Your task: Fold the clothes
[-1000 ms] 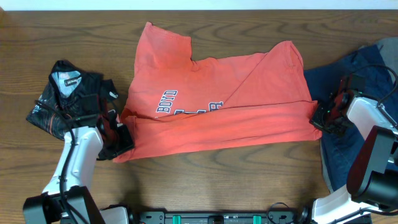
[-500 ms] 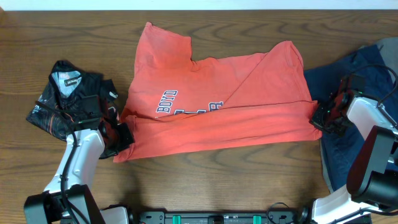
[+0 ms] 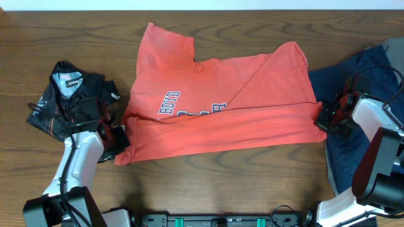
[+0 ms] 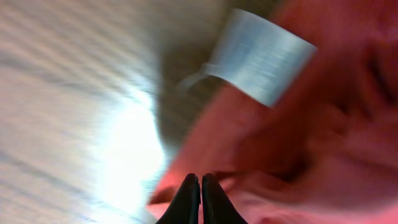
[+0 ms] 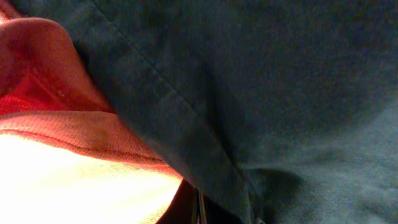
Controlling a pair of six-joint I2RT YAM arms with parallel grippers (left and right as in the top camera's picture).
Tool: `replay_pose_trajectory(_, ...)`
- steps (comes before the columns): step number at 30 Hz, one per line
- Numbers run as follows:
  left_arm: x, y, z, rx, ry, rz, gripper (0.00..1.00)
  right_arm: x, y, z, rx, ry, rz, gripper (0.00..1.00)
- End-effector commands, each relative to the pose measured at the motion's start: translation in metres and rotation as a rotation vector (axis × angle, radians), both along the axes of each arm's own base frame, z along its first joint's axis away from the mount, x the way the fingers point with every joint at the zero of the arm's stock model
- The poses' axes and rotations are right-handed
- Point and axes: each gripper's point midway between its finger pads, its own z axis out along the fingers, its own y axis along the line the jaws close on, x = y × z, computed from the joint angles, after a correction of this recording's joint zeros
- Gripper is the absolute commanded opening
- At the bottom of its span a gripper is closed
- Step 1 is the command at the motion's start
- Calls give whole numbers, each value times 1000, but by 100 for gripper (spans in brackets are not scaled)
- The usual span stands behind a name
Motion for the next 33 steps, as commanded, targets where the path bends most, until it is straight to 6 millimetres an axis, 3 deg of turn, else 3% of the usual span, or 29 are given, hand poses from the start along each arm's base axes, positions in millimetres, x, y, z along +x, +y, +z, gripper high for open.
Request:
replay_pose_trajectory(1, -4, 12, -2, -4, 6, 99, 6, -25, -15, -18, -62, 98, -33, 1)
replay_pose_trajectory(4, 4, -15, 0, -147, -38, -34, 7, -25, -15, -18, -62, 97, -33, 1)
replay_pose_trajectory(8, 9, -42, 6, -278, -89, -177, 17, -24, -16, -18, -63, 94, -33, 2)
replay_pose_trajectory(15, 19, -47, 10, -304, -140, -199, 34, -24, -16, -18, -63, 95, -33, 2)
replay_pose_trajectory(21, 25, -55, 14, -345, -180, -247, 34, -25, -15, -18, -62, 97, -33, 3)
replay_pose_trajectory(29, 24, -63, 17, -387, -190, -270, 20, -24, -16, -18, -63, 95, -33, 3)
replay_pose_trajectory(33, 17, -65, 16, -399, -161, -263, 19, -24, -16, -18, -63, 95, -33, 3)
